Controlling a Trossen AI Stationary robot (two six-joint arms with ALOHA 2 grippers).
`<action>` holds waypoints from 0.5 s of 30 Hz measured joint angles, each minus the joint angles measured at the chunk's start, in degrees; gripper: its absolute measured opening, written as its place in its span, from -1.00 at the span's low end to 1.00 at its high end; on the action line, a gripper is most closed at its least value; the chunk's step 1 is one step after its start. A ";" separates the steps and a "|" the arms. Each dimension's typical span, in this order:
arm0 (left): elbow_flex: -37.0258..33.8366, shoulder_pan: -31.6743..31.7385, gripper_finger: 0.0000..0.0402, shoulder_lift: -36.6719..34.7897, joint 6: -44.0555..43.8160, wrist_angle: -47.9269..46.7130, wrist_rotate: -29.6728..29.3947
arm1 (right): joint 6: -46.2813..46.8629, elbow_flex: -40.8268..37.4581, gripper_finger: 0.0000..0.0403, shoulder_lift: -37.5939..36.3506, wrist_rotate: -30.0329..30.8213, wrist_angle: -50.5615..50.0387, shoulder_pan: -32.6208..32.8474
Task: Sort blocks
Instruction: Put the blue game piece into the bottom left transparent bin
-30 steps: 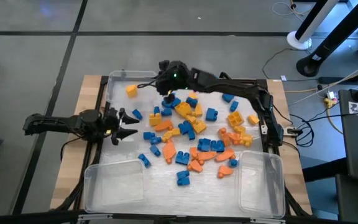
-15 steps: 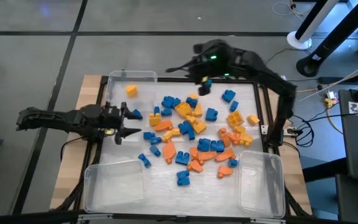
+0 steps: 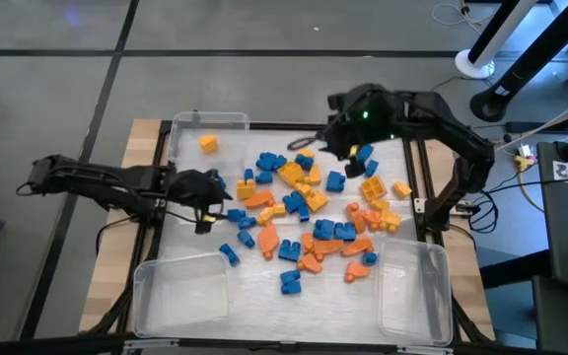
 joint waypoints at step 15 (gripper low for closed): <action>0.65 -0.09 0.30 5.32 0.94 -3.12 3.18 | 13.81 -50.34 -0.20 -26.11 5.50 29.40 3.17</action>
